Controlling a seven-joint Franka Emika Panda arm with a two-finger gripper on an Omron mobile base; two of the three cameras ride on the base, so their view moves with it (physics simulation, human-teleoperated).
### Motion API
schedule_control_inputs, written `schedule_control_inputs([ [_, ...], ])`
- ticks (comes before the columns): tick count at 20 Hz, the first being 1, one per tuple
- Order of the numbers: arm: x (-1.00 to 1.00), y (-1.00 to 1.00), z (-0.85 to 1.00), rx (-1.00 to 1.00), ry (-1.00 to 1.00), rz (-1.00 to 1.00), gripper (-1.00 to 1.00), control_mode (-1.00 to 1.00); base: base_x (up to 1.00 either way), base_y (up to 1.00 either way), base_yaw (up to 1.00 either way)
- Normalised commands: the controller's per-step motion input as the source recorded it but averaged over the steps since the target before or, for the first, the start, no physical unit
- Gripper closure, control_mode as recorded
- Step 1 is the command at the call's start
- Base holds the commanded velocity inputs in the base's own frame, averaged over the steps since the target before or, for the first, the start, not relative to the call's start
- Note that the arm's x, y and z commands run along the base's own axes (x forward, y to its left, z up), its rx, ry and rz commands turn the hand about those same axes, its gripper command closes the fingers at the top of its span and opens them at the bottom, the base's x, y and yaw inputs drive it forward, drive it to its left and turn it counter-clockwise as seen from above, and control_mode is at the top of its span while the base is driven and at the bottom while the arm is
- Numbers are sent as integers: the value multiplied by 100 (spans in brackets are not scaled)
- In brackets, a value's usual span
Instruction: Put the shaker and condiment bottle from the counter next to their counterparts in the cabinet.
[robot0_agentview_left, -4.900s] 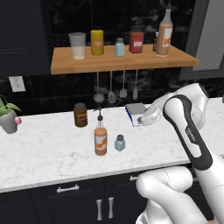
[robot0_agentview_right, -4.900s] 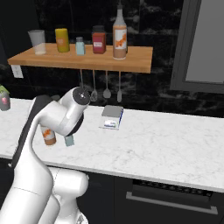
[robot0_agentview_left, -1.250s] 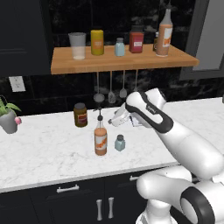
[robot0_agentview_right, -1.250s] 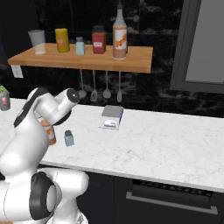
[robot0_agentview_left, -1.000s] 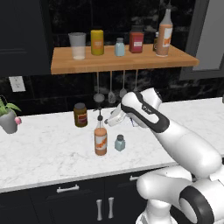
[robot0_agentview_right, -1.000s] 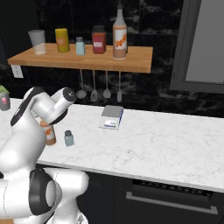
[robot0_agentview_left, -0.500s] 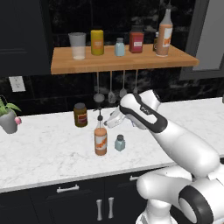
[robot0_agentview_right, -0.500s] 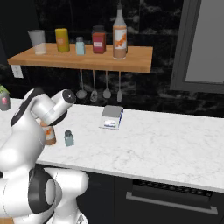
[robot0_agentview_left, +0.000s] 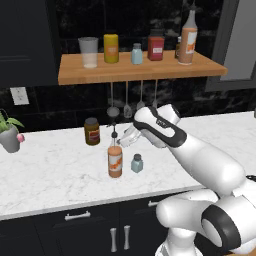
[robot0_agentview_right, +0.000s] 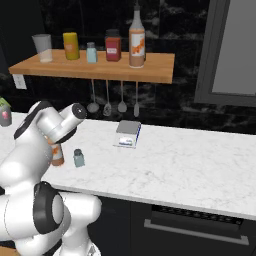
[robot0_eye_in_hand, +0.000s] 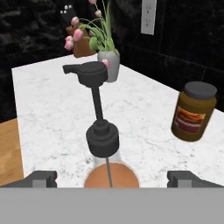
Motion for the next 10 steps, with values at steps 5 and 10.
schedule_control_inputs([
  [5, 0, 18, -2, 0, 0, 0, -100, -100, 0, 0, 0],
  [10, 4, 1, -4, 0, 0, 0, -100, -100, 0, 0, 0],
])
